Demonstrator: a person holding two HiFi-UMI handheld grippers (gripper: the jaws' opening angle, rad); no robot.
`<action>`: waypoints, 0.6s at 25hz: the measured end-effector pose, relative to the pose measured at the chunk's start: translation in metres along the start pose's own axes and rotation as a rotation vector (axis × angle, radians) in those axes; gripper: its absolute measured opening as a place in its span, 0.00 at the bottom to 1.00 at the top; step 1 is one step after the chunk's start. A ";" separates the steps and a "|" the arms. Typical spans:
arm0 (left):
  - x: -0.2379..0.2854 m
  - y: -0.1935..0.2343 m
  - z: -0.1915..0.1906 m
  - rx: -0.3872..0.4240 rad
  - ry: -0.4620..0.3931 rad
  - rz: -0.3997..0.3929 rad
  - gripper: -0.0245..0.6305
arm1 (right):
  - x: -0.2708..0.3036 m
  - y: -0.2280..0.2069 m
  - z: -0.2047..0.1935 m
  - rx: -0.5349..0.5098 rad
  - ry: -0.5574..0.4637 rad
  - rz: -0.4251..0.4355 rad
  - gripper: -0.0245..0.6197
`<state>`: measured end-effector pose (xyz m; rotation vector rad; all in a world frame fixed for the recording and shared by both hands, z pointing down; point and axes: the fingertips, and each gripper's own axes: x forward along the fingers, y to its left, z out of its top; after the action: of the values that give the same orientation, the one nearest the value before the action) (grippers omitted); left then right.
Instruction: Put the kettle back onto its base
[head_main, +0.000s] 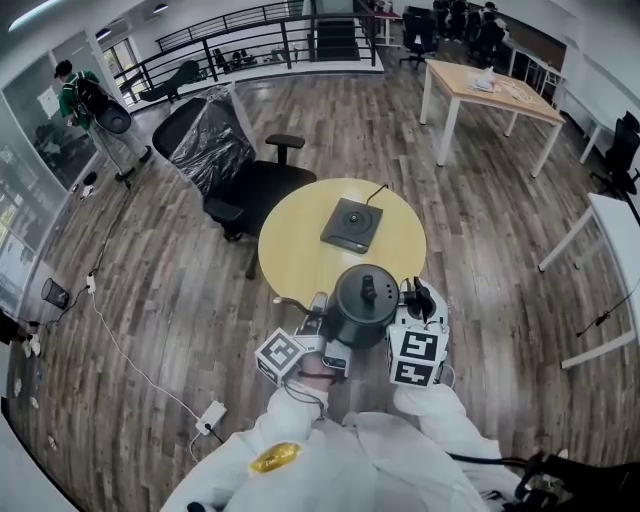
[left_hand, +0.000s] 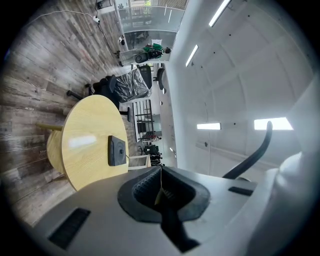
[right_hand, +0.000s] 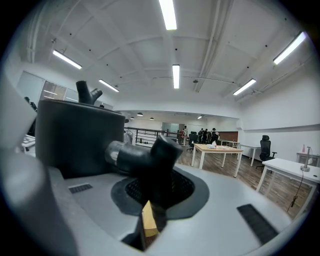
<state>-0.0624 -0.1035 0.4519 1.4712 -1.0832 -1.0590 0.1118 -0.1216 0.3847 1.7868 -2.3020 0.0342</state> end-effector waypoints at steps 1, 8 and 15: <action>0.001 0.002 0.001 -0.002 -0.003 0.004 0.03 | 0.003 0.000 -0.001 0.000 0.002 0.002 0.12; 0.009 0.009 0.004 -0.007 -0.010 0.018 0.03 | 0.015 0.001 -0.006 0.001 0.018 0.016 0.12; 0.032 0.017 0.007 -0.008 0.006 0.020 0.03 | 0.037 -0.006 -0.008 0.000 0.027 0.003 0.12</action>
<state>-0.0640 -0.1376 0.4653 1.4536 -1.0869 -1.0432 0.1100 -0.1567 0.3991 1.7725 -2.2861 0.0584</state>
